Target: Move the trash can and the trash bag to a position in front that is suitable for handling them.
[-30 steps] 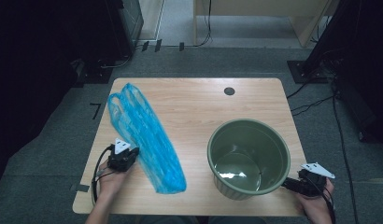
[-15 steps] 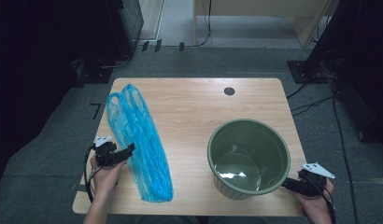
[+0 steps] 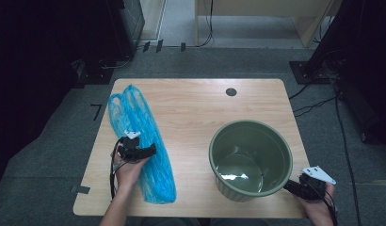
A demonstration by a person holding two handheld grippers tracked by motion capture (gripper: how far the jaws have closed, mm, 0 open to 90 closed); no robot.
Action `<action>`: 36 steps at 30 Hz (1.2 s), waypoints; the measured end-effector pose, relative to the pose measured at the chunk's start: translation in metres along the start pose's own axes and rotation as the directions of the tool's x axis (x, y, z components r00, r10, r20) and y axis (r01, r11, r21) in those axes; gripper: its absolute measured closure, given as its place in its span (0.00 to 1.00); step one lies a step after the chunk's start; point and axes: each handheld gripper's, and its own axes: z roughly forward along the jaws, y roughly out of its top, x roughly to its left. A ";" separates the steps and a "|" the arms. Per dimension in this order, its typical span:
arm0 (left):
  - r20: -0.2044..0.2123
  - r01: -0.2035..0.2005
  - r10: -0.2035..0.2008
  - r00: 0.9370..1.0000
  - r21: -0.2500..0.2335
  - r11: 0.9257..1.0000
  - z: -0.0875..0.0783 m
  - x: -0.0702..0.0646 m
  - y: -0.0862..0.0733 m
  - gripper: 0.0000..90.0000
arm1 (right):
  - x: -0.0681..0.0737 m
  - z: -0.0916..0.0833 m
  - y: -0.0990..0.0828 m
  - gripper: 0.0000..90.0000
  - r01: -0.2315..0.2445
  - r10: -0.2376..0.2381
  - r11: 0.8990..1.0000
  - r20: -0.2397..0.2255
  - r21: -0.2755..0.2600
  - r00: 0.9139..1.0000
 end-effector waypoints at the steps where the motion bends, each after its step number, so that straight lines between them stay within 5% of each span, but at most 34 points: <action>1: 0.011 -0.011 0.011 1.000 -0.005 1.000 -0.001 -0.002 -0.002 0.16 | 0.003 -0.002 -0.001 0.24 -0.004 0.004 1.000 0.002 -0.005 1.000; 3: 0.021 -0.015 0.015 1.000 -0.019 1.000 -0.003 -0.005 -0.005 0.17 | 0.007 -0.005 -0.001 0.28 -0.045 0.045 0.999 -0.031 -0.012 0.999; 6: 0.049 -0.041 0.044 0.998 -0.063 0.997 -0.008 -0.008 -0.012 0.31 | 0.019 -0.010 -0.002 0.35 -0.069 0.067 0.997 -0.062 -0.027 0.996; 9: 0.105 -0.086 0.094 0.990 -0.076 0.993 -0.012 -0.011 -0.013 0.61 | 0.033 -0.013 0.000 0.39 -0.089 0.084 0.995 -0.100 -0.047 0.991; 14: 0.152 -0.073 0.087 0.985 -0.096 0.993 -0.014 -0.011 -0.018 0.90 | 0.057 -0.020 0.005 0.43 -0.086 0.078 0.993 -0.098 -0.086 0.992; 20: 0.190 -0.027 0.063 0.980 -0.187 0.982 -0.029 -0.003 -0.013 0.98 | 0.068 -0.021 0.009 0.42 -0.099 0.090 0.989 -0.091 -0.113 0.992; 23: 0.191 0.001 0.052 0.980 -0.264 0.965 -0.042 0.000 -0.008 0.99 | 0.071 -0.019 0.011 0.42 -0.089 0.078 0.988 -0.089 -0.127 0.993; 26: 0.197 0.021 0.052 0.979 -0.350 0.937 -0.057 0.000 -0.003 0.99 | 0.076 -0.017 0.013 0.42 -0.079 0.067 0.987 -0.089 -0.141 0.994; 27: 0.197 0.021 0.052 0.979 -0.350 0.937 -0.057 0.000 -0.003 0.99 | 0.076 -0.017 0.013 0.42 -0.079 0.067 0.987 -0.089 -0.141 0.994; 28: 0.192 0.024 0.058 0.980 -0.403 0.915 -0.069 -0.002 0.000 0.99 | 0.082 -0.016 0.014 0.42 -0.056 0.043 0.985 -0.084 -0.163 0.996; 29: 0.191 0.028 0.058 0.980 -0.422 0.906 -0.073 -0.002 0.002 0.99 | 0.084 -0.015 0.014 0.41 -0.056 0.042 0.984 -0.085 -0.167 0.995; 30: 0.191 0.028 0.058 0.980 -0.422 0.906 -0.073 -0.002 0.002 0.99 | 0.084 -0.015 0.014 0.41 -0.056 0.042 0.984 -0.085 -0.167 0.995; 31: 0.181 0.026 0.066 0.981 -0.463 0.886 -0.083 -0.005 0.005 0.99 | 0.088 -0.014 0.015 0.41 -0.051 0.036 0.983 -0.084 -0.175 0.996; 32: 0.181 0.026 0.066 0.981 -0.463 0.886 -0.083 -0.005 0.005 0.99 | 0.088 -0.014 0.015 0.41 -0.051 0.036 0.983 -0.084 -0.175 0.996; 36: 0.147 0.039 0.048 0.988 -0.536 0.844 -0.111 -0.009 0.017 0.99 | 0.099 -0.010 0.018 0.41 -0.033 0.015 0.982 -0.097 -0.185 0.995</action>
